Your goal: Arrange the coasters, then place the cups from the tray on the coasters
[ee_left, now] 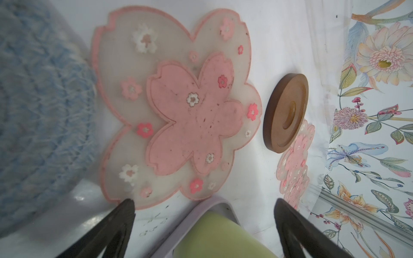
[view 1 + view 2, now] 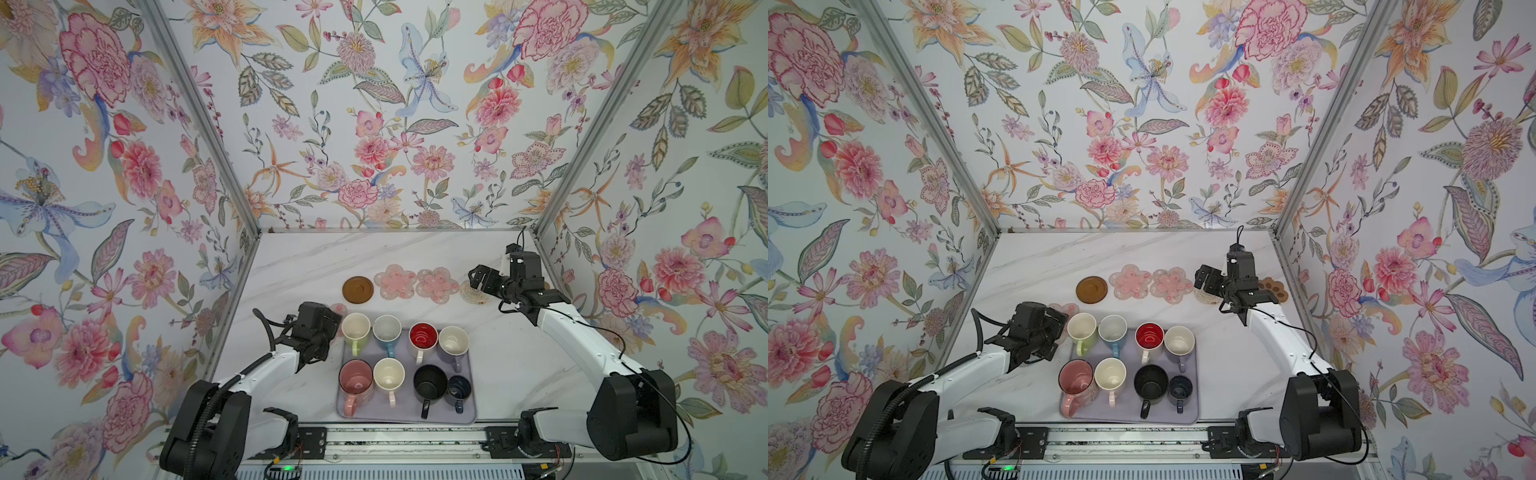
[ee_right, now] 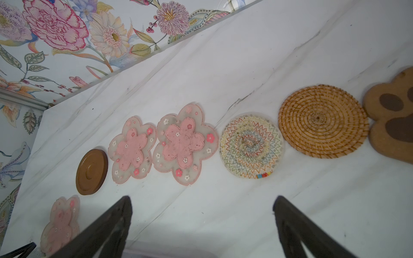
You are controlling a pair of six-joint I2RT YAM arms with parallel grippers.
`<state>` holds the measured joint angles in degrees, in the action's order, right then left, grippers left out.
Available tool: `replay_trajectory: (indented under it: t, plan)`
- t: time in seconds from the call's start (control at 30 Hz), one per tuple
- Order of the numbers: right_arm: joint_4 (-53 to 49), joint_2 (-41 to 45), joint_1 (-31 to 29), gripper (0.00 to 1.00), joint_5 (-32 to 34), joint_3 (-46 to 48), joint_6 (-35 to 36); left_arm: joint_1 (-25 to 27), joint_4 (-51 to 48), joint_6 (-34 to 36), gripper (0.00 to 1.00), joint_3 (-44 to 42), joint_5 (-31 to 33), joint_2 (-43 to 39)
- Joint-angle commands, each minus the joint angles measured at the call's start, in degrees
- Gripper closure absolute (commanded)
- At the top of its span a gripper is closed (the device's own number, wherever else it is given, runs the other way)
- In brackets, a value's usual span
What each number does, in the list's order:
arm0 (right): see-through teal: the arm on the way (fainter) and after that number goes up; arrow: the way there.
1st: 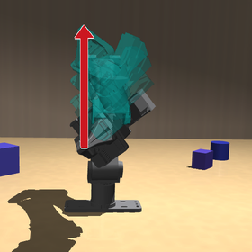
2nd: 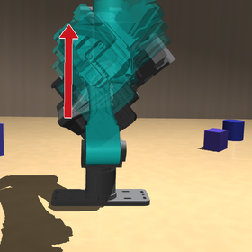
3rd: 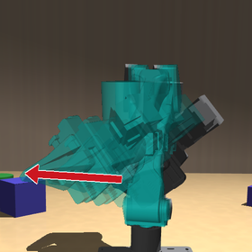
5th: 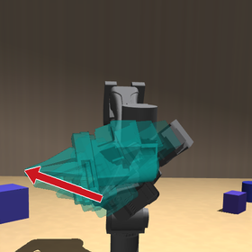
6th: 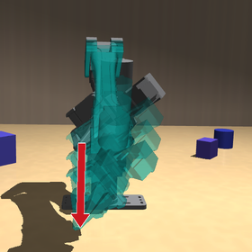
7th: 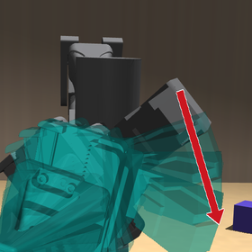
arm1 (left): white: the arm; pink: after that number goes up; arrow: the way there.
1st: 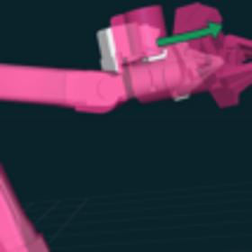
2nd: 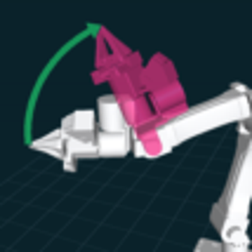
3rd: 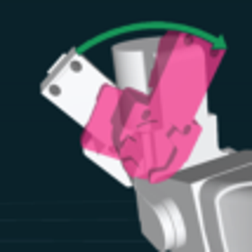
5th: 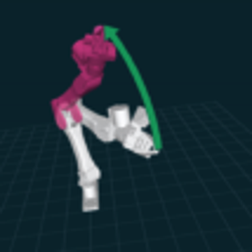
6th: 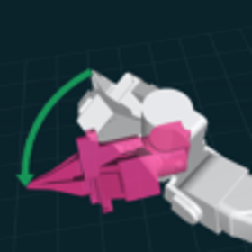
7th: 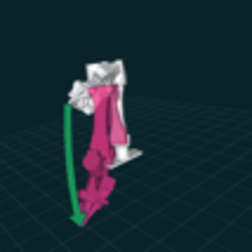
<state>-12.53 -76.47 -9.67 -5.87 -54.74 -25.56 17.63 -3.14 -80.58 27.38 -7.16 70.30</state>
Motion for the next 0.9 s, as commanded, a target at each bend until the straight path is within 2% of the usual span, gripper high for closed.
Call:
replay_trajectory:
  t: [0.0,0.53,0.87]
  plan:
    - [0.36,-0.61,-0.46,0.01,-0.87,-1.33,-0.13,0.56,-2.14,-0.81,0.01,-1.01,-0.32,-0.47]
    - [0.67,-1.34,-0.83,0.01,-1.16,-1.86,-0.27,1.03,-2.05,-1.17,0.01,-1.29,0.66,0.43]
    - [0.06,-1.05,-0.79,0.01,-0.72,-2.04,-0.1,1.01,0.15,-1.16,0.01,-0.19,3.11,4.86]
